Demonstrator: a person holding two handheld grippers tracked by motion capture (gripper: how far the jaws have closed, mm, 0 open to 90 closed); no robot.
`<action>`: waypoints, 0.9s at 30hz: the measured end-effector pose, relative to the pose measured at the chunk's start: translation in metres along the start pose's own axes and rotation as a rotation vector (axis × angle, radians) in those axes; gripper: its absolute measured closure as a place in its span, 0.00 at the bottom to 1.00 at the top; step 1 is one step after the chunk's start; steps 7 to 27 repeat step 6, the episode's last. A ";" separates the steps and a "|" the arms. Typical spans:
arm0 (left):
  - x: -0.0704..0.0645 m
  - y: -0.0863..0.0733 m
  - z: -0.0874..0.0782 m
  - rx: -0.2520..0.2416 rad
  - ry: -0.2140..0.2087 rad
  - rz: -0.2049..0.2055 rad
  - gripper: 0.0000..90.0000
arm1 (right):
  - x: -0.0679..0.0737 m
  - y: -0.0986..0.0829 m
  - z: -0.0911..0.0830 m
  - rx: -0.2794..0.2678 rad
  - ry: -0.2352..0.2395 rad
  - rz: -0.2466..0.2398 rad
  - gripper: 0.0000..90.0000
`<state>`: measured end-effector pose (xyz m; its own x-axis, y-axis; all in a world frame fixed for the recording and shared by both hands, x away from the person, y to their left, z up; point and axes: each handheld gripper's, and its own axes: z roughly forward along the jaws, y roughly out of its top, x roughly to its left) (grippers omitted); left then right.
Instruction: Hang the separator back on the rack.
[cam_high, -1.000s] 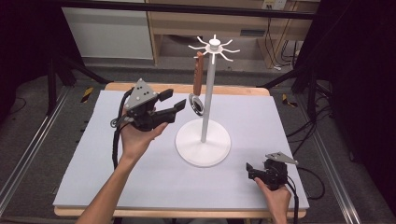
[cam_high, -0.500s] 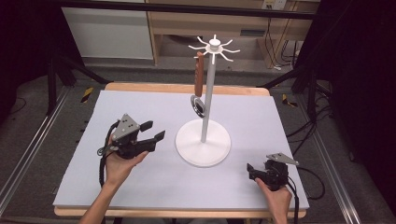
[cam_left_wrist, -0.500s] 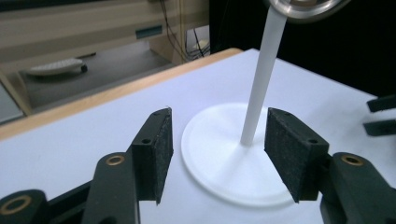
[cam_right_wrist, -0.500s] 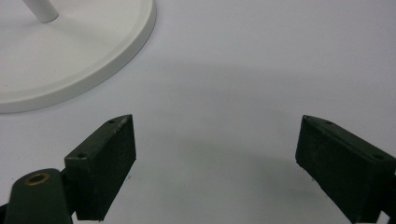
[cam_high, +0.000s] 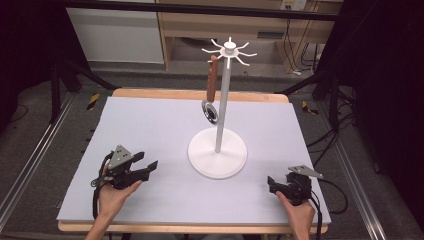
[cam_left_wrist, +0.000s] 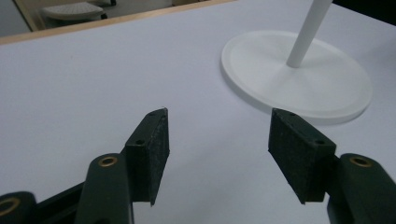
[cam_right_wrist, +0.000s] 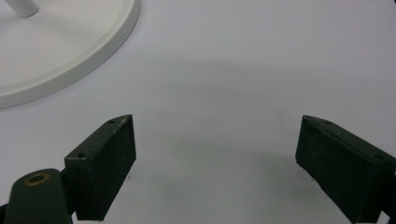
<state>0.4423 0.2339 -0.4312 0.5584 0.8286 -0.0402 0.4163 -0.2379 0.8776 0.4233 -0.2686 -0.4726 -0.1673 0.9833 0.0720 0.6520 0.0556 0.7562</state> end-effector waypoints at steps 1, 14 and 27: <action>0.003 -0.003 0.000 0.013 0.009 -0.002 0.42 | -0.001 0.000 0.000 0.000 -0.002 0.001 0.14; 0.015 -0.012 -0.005 0.011 0.053 -0.032 0.40 | -0.003 -0.002 0.000 0.006 -0.021 0.003 0.14; 0.015 -0.012 -0.005 0.011 0.053 -0.032 0.40 | -0.003 -0.002 0.000 0.006 -0.021 0.003 0.14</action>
